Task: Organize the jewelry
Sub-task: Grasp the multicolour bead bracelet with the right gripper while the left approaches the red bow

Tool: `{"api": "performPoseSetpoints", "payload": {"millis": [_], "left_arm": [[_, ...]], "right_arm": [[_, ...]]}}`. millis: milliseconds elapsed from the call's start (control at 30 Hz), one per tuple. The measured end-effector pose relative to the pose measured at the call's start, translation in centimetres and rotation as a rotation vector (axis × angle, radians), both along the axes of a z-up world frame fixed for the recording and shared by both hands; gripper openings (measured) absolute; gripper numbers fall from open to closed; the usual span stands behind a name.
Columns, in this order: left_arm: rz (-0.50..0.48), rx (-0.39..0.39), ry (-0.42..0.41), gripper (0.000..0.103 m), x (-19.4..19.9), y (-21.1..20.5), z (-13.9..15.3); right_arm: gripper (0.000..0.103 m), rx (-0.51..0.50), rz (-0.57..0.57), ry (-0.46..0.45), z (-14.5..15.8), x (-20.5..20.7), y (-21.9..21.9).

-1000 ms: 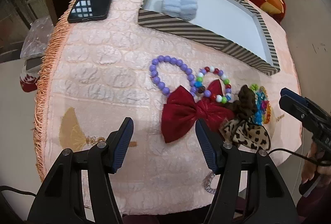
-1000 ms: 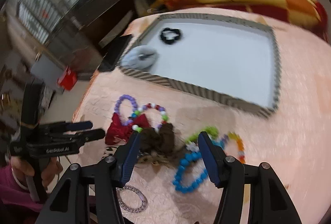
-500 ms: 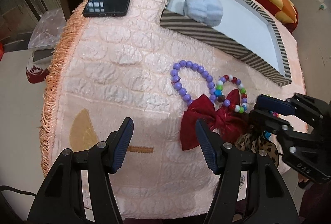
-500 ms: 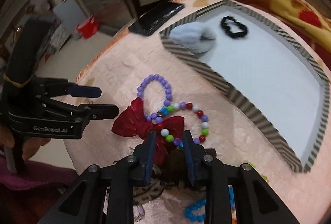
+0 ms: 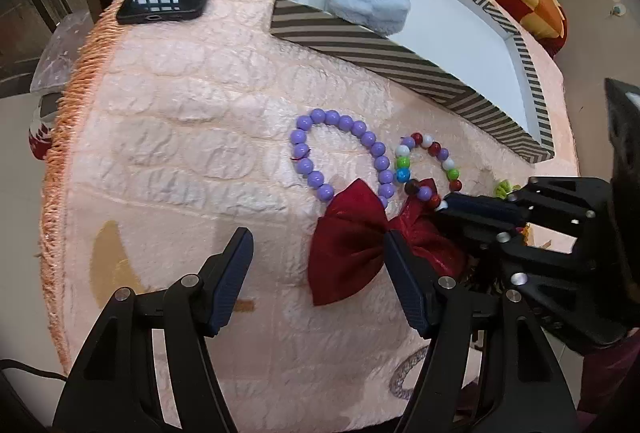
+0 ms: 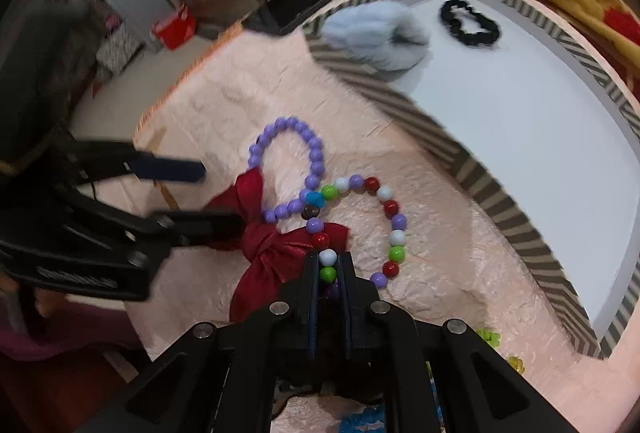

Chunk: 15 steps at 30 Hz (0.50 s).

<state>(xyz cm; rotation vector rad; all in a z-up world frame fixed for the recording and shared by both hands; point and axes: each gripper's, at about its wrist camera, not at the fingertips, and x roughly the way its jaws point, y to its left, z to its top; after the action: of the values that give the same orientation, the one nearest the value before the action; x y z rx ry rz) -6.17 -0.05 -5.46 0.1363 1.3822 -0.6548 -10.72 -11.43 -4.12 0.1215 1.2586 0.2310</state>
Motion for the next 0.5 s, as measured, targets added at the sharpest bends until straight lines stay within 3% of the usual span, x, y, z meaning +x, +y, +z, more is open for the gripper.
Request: {"api": "performPoseSetpoints", "payload": {"millis": [100,167,200,300,500], "left_arm": [[-0.005,-0.002,0.003,0.066,0.0,-0.5,-0.3],[-0.021,-0.01,-0.023,0.049,-0.2,-0.8,-0.2],[-0.034,-0.012,-0.025,0.028,-0.3,-1.0,-0.3],[-0.07,0.007,-0.05,0.009,-0.7,-1.4,-0.1],[-0.057,-0.006,-0.082,0.004,-0.2,0.0,0.9]], "right_arm": [[0.009,0.018,-0.037,-0.018,0.6,-0.1,-1.1],[0.009,0.028,-0.066,-0.026,0.9,-0.2,-1.9],[0.009,0.038,-0.083,-0.031,1.0,-0.3,-2.2],[0.009,0.071,-0.124,-0.043,1.2,-0.7,-3.4],[0.009,0.106,-0.154,-0.069,2.1,-0.9,-4.3]]}}
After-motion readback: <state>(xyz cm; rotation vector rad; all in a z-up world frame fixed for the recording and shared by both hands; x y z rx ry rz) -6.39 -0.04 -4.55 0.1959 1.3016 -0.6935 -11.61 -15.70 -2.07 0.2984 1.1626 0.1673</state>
